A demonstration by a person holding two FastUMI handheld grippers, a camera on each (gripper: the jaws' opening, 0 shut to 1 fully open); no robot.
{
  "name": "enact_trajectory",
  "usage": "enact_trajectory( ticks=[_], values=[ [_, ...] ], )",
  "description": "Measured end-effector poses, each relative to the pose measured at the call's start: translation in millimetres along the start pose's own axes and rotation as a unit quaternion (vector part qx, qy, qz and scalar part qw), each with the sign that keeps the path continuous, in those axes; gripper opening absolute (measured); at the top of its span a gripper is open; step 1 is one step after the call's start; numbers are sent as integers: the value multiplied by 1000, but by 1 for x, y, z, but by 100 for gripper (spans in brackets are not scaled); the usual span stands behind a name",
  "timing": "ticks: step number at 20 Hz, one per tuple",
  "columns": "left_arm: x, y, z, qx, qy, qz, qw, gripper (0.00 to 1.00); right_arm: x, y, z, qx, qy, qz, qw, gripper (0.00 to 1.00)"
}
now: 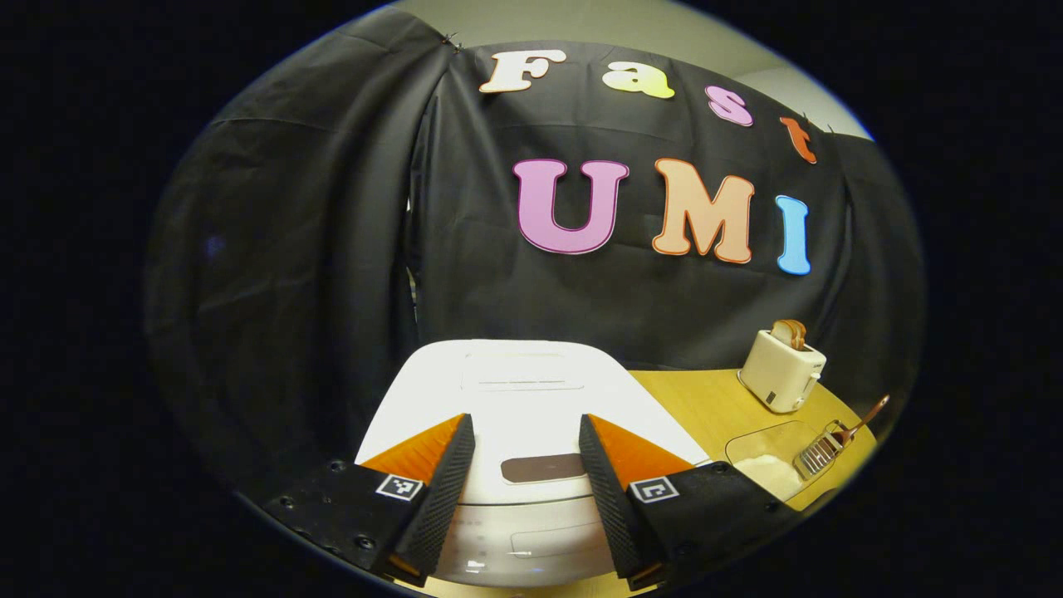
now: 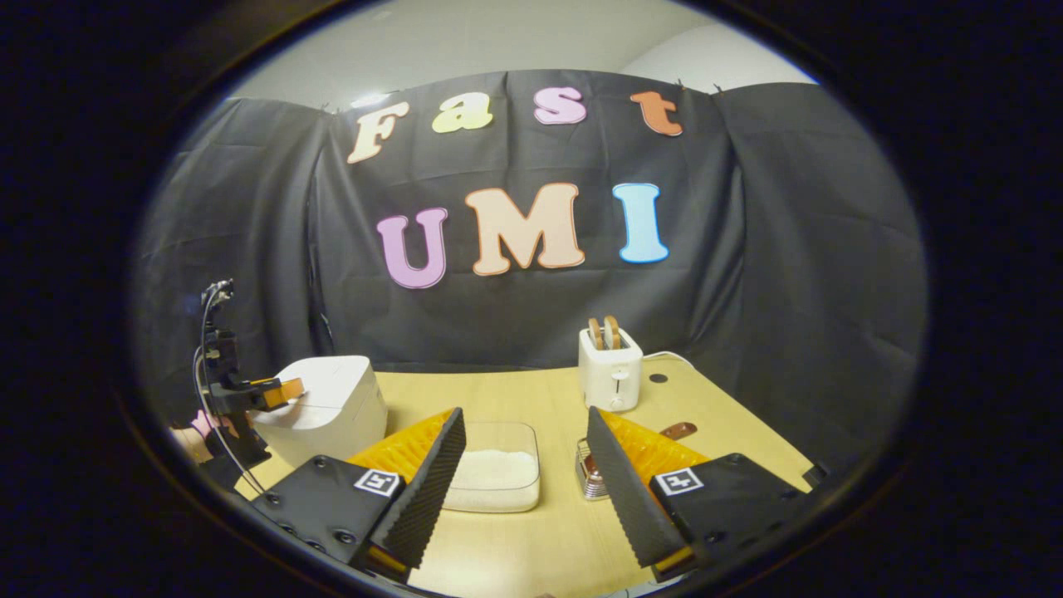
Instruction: Close the left gripper, press the button to open the rice cooker; take a wooden spoon from the chopstick holder with the right hand, scoop a spoonful of rice and pour it into the rice cooker, then put the wooden spoon back into the chopstick holder.
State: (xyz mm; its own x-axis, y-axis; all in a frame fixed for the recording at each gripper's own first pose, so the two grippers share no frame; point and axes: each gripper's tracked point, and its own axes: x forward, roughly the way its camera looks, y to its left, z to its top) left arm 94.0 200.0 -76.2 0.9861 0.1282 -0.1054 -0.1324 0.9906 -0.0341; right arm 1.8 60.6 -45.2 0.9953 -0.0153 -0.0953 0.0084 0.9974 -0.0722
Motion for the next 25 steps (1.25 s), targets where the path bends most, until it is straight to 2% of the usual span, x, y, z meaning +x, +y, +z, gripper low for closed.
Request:
enact_trajectory(
  ticks=[2,3,4,10,12,17,18,21,25],
  values=[
    [-6,-5,13,10,-14,-2,1000,80,4,7,6,-1,-7,5,1000,93],
    [-9,-9,23,10,-22,-4,1000,75,5,9,9,-3,-11,7,1000,93],
    [-13,-13,31,8,-25,-6,1000,76,6,12,13,-6,-17,9,1000,93],
    [-48,-41,68,1,-40,-13,999,90,14,31,33,-14,-47,28,998,95],
    [-60,-44,70,14,-42,-5,999,94,14,35,34,-9,-52,32,998,96],
    [-84,-61,57,26,-33,-14,999,95,10,40,33,19,-65,34,997,98],
    [-88,-62,57,29,-36,-16,999,95,8,40,32,24,-67,33,997,92],
    [-95,-69,53,23,-33,-30,999,95,5,37,27,26,-63,29,997,98],
    [-96,-72,47,18,-26,-39,999,95,3,27,24,32,-59,18,998,98]
  ],
)
